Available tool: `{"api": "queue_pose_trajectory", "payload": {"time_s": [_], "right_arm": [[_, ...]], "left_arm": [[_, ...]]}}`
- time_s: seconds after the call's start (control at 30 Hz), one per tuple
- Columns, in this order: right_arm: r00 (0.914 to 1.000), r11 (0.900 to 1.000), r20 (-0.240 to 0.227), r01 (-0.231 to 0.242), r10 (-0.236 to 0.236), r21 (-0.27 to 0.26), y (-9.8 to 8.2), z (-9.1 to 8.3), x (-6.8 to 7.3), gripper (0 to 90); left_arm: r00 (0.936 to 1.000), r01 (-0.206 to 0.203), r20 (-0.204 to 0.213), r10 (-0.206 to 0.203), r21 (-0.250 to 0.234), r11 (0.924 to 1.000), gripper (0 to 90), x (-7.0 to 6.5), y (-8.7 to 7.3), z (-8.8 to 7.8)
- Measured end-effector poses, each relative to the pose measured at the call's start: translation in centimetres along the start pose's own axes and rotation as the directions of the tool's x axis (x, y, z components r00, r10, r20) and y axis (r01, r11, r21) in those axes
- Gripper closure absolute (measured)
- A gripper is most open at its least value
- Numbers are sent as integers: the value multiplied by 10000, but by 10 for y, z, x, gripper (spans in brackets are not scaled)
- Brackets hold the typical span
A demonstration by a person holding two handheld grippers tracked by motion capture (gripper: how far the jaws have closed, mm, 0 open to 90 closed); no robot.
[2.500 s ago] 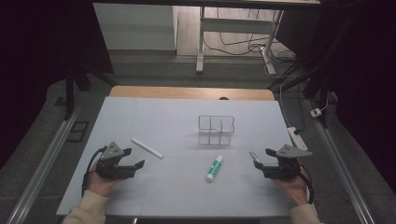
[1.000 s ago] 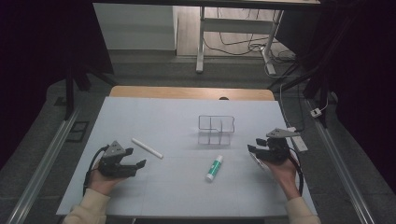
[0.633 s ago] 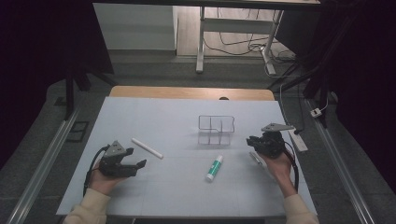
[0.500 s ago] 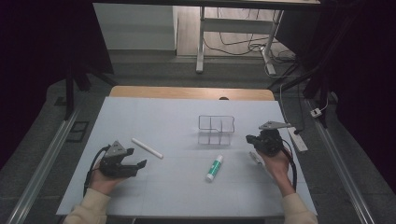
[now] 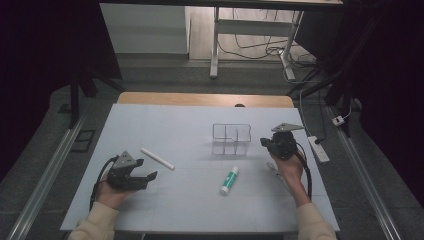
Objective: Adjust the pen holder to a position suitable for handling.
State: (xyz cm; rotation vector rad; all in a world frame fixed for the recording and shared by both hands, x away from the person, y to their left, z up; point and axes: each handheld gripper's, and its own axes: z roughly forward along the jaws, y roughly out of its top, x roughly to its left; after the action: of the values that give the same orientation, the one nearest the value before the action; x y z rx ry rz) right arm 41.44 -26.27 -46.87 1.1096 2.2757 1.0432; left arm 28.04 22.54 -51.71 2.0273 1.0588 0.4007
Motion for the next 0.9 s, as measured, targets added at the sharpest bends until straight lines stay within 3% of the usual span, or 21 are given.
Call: {"api": "queue_pose_trajectory", "payload": {"time_s": [0.3, 0.9], "right_arm": [[9993, 9998, 329, 180, -184, 123, 6, 13, 2, 891], [9996, 9986, 48, 281, -284, 439, 10, 31, 10, 891]], "left_arm": [[10000, 22, 41, -22, 23, 10000, 260, 0, 0, 1], [10000, -70, -10, 70, 94, 9999, 263, 0, 0, 2]]}}
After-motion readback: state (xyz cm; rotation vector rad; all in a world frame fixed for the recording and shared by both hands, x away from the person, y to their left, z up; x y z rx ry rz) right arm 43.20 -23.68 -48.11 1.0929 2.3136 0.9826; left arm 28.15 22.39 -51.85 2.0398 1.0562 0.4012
